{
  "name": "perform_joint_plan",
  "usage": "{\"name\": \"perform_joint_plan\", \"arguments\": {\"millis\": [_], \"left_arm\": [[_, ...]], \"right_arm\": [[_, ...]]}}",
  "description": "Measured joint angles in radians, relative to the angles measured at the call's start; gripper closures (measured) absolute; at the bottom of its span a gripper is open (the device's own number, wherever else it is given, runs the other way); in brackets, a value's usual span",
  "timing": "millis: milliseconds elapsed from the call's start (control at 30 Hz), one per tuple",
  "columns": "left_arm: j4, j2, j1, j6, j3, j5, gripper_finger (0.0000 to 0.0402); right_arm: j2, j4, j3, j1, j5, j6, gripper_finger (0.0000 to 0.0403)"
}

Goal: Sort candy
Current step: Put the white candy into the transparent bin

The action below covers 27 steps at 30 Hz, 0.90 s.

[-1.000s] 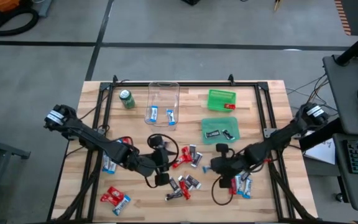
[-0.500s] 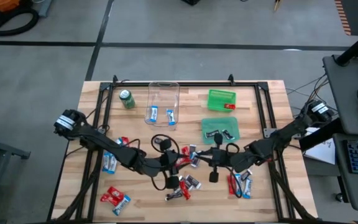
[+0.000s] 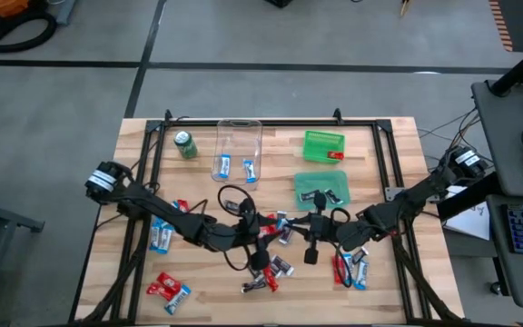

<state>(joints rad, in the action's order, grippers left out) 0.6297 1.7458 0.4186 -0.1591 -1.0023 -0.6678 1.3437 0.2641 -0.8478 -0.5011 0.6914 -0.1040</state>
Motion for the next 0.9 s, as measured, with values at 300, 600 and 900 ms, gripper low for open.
{"name": "perform_joint_plan", "arguments": {"millis": [300, 600, 900], "left_arm": [[0.07, 0.022, -0.002, 0.045, 0.002, -0.017, 0.0312], [0.068, 0.021, -0.002, 0.042, 0.002, -0.031, 0.0393], [0.066, 0.019, -0.001, 0.039, 0.002, -0.03, 0.04]], "right_arm": [[-0.002, -0.032, -0.001, 0.002, -0.007, 0.024, 0.039], [-0.002, -0.049, -0.002, 0.002, -0.005, 0.042, 0.039], [-0.002, -0.05, -0.002, 0.002, -0.006, 0.062, 0.0364]]}}
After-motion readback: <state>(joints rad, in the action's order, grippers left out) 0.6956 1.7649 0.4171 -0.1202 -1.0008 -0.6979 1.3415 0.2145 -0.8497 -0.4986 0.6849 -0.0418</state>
